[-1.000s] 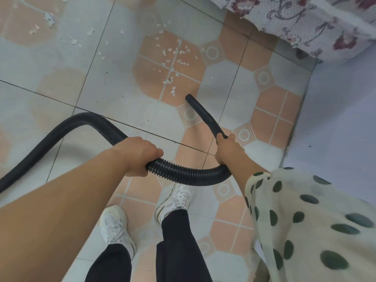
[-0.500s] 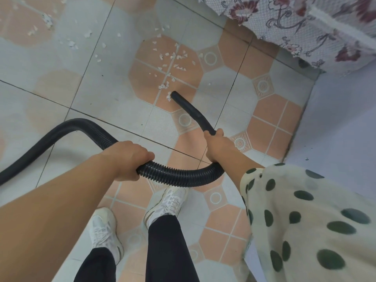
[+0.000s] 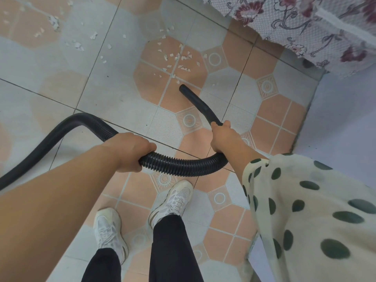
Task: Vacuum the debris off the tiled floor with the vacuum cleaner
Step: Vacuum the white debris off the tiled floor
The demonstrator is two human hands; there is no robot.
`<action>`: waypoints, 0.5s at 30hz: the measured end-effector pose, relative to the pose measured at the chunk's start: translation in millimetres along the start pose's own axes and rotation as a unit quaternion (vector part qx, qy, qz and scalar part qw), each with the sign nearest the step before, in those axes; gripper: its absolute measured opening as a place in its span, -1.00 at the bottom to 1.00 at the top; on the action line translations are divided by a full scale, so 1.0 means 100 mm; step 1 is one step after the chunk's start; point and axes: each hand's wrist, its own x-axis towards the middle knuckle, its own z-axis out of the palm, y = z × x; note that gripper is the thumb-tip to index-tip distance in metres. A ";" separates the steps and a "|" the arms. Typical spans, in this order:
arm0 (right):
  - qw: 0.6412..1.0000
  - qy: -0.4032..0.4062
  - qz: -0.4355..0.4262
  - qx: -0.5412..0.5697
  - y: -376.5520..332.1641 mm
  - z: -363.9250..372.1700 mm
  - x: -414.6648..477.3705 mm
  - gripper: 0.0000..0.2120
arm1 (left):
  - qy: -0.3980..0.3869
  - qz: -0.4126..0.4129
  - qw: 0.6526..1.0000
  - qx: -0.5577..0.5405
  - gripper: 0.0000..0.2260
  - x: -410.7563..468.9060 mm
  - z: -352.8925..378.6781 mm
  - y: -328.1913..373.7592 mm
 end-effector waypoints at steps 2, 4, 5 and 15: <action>1.000 -0.003 0.011 0.007 0.03 0.03 -0.03 -0.36 | 0.003 0.006 1.000 0.000 -0.84 0.01 0.00 0.00; 1.000 -0.004 0.014 0.013 0.02 0.06 -0.03 -0.36 | 0.001 0.013 1.000 0.005 -0.84 0.02 0.02 0.01; 1.000 -0.001 0.013 0.014 0.00 0.07 -0.02 -0.36 | 0.001 0.016 1.000 0.009 -0.84 0.02 0.03 -0.01; 0.997 0.009 0.031 0.077 -0.01 0.07 -0.01 -0.44 | 0.004 0.015 1.000 0.013 -0.78 0.06 0.00 -0.15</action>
